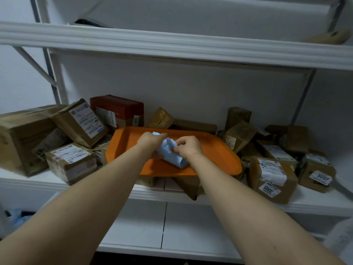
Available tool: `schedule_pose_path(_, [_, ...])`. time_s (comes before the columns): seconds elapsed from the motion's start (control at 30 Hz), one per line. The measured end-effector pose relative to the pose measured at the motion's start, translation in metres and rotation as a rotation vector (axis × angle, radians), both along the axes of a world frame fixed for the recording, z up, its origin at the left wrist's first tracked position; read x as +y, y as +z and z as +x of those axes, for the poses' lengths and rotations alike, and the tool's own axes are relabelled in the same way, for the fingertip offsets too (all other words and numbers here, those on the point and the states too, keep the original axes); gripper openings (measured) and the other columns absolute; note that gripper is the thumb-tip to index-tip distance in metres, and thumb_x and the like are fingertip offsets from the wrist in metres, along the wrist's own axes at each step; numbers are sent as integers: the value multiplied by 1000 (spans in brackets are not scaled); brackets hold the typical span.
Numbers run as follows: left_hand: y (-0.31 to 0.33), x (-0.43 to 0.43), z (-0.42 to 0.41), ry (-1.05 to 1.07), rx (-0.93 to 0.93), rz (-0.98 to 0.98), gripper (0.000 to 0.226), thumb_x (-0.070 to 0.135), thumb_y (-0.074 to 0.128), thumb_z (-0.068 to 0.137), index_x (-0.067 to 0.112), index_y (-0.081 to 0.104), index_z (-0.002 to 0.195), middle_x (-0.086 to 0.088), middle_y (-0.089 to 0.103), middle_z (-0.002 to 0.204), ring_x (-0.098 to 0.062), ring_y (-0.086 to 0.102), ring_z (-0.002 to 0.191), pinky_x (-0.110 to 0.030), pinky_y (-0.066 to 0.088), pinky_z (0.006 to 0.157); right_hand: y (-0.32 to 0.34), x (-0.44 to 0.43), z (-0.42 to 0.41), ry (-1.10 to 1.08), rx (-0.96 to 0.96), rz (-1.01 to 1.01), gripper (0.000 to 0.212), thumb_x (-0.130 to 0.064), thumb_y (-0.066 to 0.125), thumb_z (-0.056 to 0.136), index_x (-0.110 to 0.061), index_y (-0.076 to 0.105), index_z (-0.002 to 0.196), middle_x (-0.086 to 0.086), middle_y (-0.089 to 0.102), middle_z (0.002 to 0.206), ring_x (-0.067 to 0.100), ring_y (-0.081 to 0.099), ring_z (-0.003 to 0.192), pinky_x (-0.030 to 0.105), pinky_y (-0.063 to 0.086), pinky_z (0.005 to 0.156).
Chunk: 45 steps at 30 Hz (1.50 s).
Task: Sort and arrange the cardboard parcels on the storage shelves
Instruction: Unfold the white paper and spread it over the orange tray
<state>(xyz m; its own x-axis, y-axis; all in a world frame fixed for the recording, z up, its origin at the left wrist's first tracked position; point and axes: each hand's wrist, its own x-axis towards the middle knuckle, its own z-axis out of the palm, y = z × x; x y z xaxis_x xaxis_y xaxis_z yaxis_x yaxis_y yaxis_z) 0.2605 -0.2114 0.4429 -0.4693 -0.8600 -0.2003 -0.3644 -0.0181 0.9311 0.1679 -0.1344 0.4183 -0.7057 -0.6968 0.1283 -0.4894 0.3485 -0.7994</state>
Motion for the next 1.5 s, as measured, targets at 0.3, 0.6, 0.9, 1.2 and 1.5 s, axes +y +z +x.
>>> schedule_pose_path(0.3, [10,10,-4,102,107,42,15,2,51,93,1,42,106,-17,54,81,-19,46,50,-25,39,41,15,23,11,170,-195,-175,20,1,64,86,-3,71,105,5,65,94,17,61,90,23,55,77])
schedule_pose_path(0.6, [20,22,12,66,359,152,34,-3,56,90,-3,47,123,-20,48,118,-31,55,84,-34,54,58,13,43,-1,-163,-199,-300,90,-21,84,70,-17,32,144,7,40,141,26,45,128,43,46,103])
schedule_pose_path(0.9, [28,33,26,9,345,119,34,19,67,88,8,56,118,-12,54,110,-29,55,97,-34,56,68,25,57,1,-211,-151,-215,7,-13,65,88,-6,66,91,13,69,98,29,65,94,38,53,81])
schedule_pose_path(1.2, [29,31,31,1,56,-242,28,6,78,75,1,60,96,-15,59,98,-23,58,72,-40,57,80,67,68,-7,-306,-201,-365,17,-4,45,97,-10,55,110,13,63,91,28,70,71,30,58,61])
schedule_pose_path(1.5, [44,34,27,125,14,-630,34,-6,51,90,7,67,117,-10,63,122,-30,58,108,-29,43,77,81,87,-13,-346,11,-351,25,-10,42,99,-4,54,121,12,58,123,28,55,112,29,42,84])
